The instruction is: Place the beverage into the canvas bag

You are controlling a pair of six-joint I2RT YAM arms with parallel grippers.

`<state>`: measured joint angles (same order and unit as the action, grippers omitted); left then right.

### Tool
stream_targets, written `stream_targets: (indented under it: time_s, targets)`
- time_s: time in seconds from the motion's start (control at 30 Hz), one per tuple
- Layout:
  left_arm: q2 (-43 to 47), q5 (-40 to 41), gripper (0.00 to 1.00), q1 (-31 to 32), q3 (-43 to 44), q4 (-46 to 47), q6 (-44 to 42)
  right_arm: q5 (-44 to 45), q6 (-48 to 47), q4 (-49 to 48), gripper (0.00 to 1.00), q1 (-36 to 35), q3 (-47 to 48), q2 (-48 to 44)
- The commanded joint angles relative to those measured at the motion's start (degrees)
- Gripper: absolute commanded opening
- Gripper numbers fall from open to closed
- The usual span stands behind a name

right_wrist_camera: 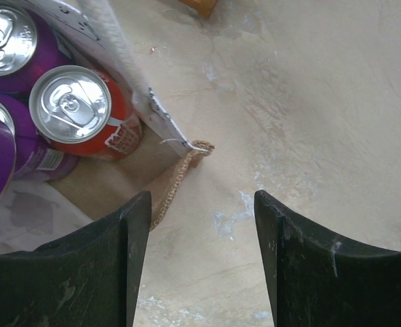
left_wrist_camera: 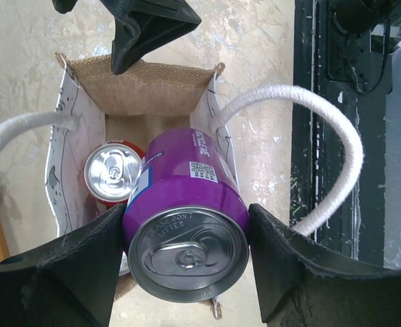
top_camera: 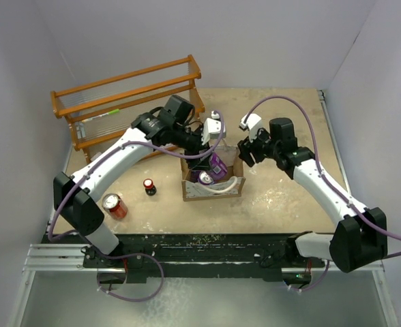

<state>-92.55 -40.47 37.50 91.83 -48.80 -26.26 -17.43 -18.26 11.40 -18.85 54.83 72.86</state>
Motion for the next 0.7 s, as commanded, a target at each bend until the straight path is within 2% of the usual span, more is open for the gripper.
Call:
stream_targets:
  time_s: [0.0,0.37,0.5,0.67]
  targets:
    - [0.45,-0.97,0.00,1.84,2.89,9.23,-1.50,-0.92,-1.29,0.03,0.63,2.09,-0.41,-1.66]
    - [-4.11,1.14,0.00,4.41,1.94,15.02,-1.45,-5.76,-3.01,1.12,0.61,4.78,-0.25,-1.81]
    - [-5.36,-0.93,0.00,5.87,1.95,13.16,-3.07,-5.98,-3.43,1.41,0.61,4.96,-0.12,-1.42]
    - [-7.09,0.47,0.00,7.22,2.95,9.23,-5.59,-6.36,-3.77,1.64,0.61,5.05,-0.07,-1.67]
